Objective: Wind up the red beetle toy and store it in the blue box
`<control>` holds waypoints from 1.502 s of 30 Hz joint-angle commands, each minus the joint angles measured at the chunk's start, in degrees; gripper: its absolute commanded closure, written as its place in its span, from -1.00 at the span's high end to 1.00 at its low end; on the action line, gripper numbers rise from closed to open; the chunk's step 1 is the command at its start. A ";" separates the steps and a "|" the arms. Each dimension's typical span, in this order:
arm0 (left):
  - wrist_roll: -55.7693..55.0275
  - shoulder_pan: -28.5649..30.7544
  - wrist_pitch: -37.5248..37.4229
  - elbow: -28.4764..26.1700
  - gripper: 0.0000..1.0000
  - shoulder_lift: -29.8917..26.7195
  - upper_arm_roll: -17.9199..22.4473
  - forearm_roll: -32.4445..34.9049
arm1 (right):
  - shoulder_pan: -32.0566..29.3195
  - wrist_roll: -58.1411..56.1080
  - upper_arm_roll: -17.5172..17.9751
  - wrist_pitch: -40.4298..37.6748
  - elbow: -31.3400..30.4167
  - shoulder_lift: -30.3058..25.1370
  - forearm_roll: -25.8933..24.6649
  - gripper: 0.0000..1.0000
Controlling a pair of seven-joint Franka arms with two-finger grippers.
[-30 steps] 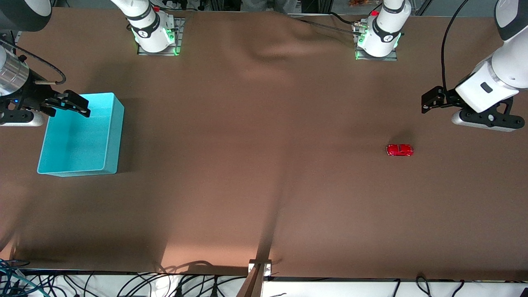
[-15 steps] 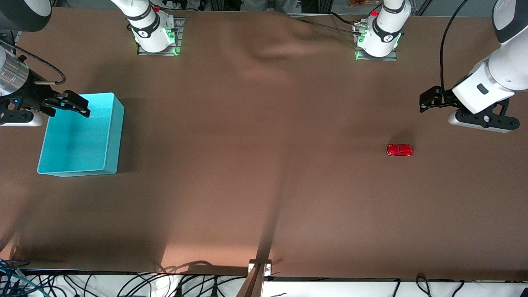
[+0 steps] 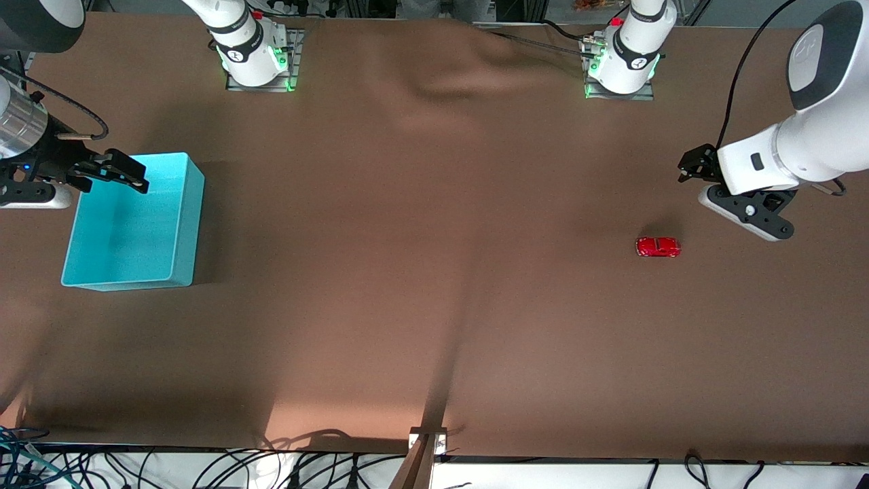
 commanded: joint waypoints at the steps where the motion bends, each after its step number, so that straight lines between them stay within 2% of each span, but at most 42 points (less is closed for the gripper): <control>1: 8.58 0.80 5.37 -5.07 1.00 -0.71 -0.06 1.53 | -0.02 -0.53 -0.11 -0.26 0.57 0.09 0.12 1.00; 11: 23.87 4.23 21.89 -17.02 1.00 -0.01 0.03 2.50 | -0.02 -0.18 -0.11 -0.96 0.65 0.00 0.12 1.00; 14: 27.56 4.93 25.15 -19.22 1.00 1.65 -0.06 4.69 | -0.02 -0.18 -0.11 -0.96 0.65 0.00 0.12 1.00; 20: 38.10 5.72 29.64 -19.67 1.00 7.10 -0.06 5.57 | -0.02 -0.18 -0.11 -0.96 0.65 0.09 0.12 1.00; 30: 52.00 7.48 41.76 -21.16 1.00 13.26 -0.06 5.57 | -0.02 -0.18 -0.11 -0.96 0.65 0.09 0.12 1.00; 35: 54.21 8.97 48.01 -24.23 1.00 14.58 0.03 5.57 | -0.02 -0.18 -0.11 -0.96 0.65 0.09 0.12 1.00; 45: 54.47 9.24 48.63 -26.43 1.00 14.76 -0.06 7.07 | -0.02 -0.18 -0.11 -0.96 0.65 0.00 0.12 1.00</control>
